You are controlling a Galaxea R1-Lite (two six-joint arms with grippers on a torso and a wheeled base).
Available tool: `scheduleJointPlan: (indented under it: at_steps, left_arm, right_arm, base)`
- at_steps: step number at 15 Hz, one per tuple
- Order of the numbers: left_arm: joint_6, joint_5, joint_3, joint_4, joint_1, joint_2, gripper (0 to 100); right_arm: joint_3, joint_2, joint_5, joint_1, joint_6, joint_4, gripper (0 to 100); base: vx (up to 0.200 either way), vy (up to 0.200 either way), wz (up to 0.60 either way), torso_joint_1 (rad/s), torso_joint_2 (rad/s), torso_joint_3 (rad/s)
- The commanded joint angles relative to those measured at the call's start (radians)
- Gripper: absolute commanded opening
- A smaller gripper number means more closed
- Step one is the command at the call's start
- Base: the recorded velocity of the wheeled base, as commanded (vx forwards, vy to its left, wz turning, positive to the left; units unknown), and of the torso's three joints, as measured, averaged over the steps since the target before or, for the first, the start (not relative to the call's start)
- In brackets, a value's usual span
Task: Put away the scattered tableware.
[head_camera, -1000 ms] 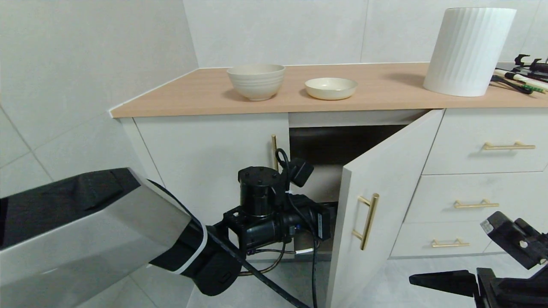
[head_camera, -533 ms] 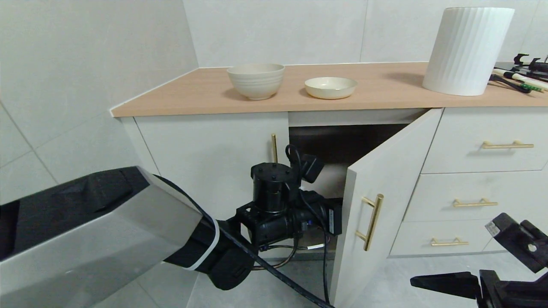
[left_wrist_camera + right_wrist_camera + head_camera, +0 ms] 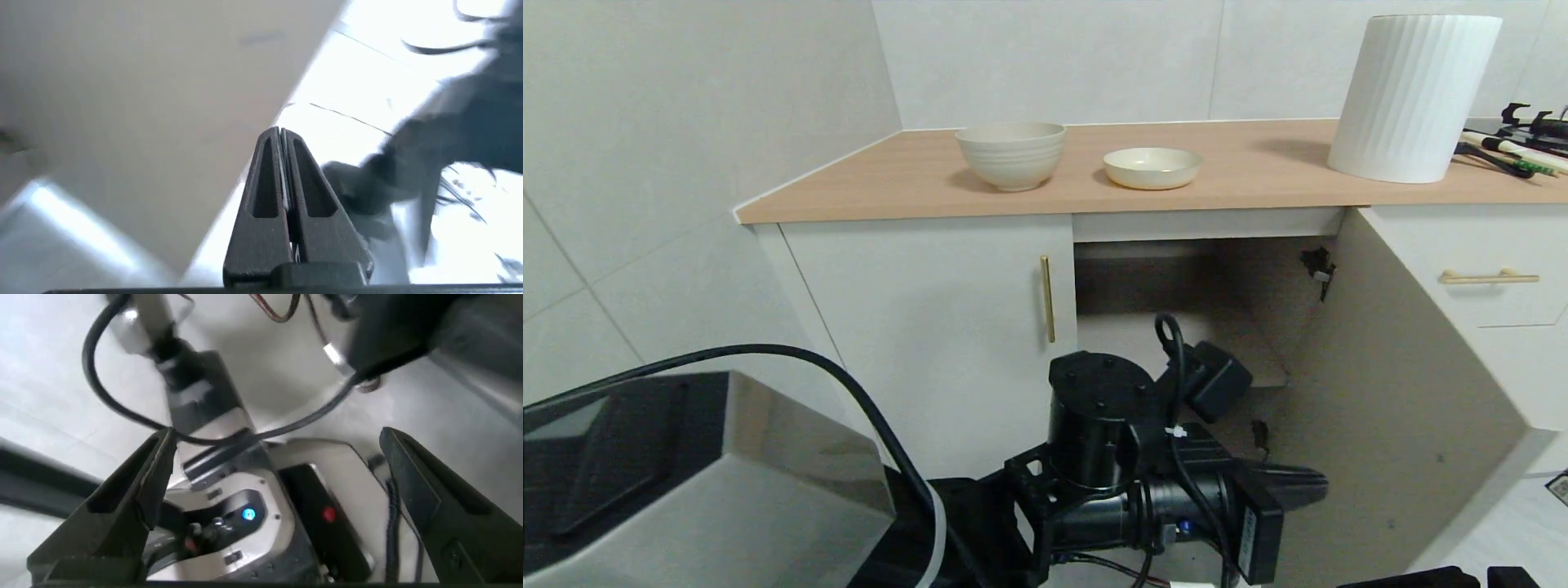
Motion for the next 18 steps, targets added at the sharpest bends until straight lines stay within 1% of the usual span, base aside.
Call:
scheduleJointPlan:
  at_steps: [1,2,3,5,6,7,8,9,10,11,12,14,15,16,18]
  left_arm:
    - [0.003,0.05,0.018,-0.029,0.06,-0.005,0]
    - [0.005,0.053,0.026,-0.038,0.081,-0.008,0]
    - [0.005,0.056,0.057,-0.046,0.141,-0.045,0]
    - [0.005,0.056,0.118,-0.041,0.212,-0.128,0]
    - [0.005,0.056,0.146,-0.04,0.235,-0.16,0]
    - [0.011,0.056,0.204,-0.023,0.284,-0.237,0]
    - [0.02,0.056,0.248,0.015,0.33,-0.307,0]
    - [0.039,0.056,0.294,0.084,0.391,-0.401,0]
    - [0.04,0.056,0.297,0.089,0.394,-0.407,0]
    - [0.068,0.058,0.333,0.251,0.511,-0.565,0]
    - [0.068,0.058,0.334,0.35,0.572,-0.656,0]
    - [0.068,0.058,0.317,0.497,0.663,-0.784,0]
    - [0.068,0.058,0.301,0.557,0.698,-0.834,0]
    - [0.068,0.058,0.284,0.61,0.733,-0.873,0]
    - [0.066,0.058,0.242,0.706,0.781,-0.91,0]
  right_arm:
    - [-0.011,-0.025,-0.005,0.006,0.001,0.0,100]
    - [-0.012,-0.02,-0.01,0.004,0.001,0.0,100]
    - [-0.027,0.009,-0.05,-0.014,0.001,0.0,100]
    - [-0.054,0.055,-0.113,-0.036,0.003,-0.005,100]
    - [-0.064,0.076,-0.136,-0.037,0.003,-0.009,100]
    - [-0.095,0.112,-0.192,-0.037,0.003,-0.009,100]
    - [-0.123,0.135,-0.228,-0.037,0.003,-0.009,100]
    - [-0.167,0.158,-0.265,-0.043,0.003,-0.011,100]
    - [-0.17,0.159,-0.268,-0.043,0.003,-0.009,100]
    - [-0.276,0.201,-0.304,-0.119,0.003,-0.009,100]
    - [-0.33,0.211,-0.301,-0.123,0.003,0.0,100]
    - [-0.432,0.291,-0.301,-0.128,0.0,0.044,100]
    - [-0.5,0.348,-0.301,-0.128,-0.003,0.098,100]
    - [-0.566,0.415,-0.304,-0.14,-0.005,0.123,100]
    - [-0.64,0.501,-0.317,-0.169,0.0,0.126,100]
  base:
    - [0.0,0.0,0.0,0.0,0.0,0.0]
    - [0.0,0.0,0.0,0.0,0.0,0.0]
    - [0.0,0.0,0.0,0.0,0.0,0.0]
    - [0.0,0.0,0.0,0.0,0.0,0.0]
    - [0.0,0.0,0.0,0.0,0.0,0.0]
    - [0.0,0.0,0.0,0.0,0.0,0.0]
    - [0.0,0.0,0.0,0.0,0.0,0.0]
    - [0.0,0.0,0.0,0.0,0.0,0.0]
    - [0.0,0.0,0.0,0.0,0.0,0.0]
    - [0.0,0.0,0.0,0.0,0.0,0.0]
    - [0.0,0.0,0.0,0.0,0.0,0.0]
    - [0.0,0.0,0.0,0.0,0.0,0.0]
    - [0.0,0.0,0.0,0.0,0.0,0.0]
    - [0.0,0.0,0.0,0.0,0.0,0.0]
    - [0.0,0.0,0.0,0.0,0.0,0.0]
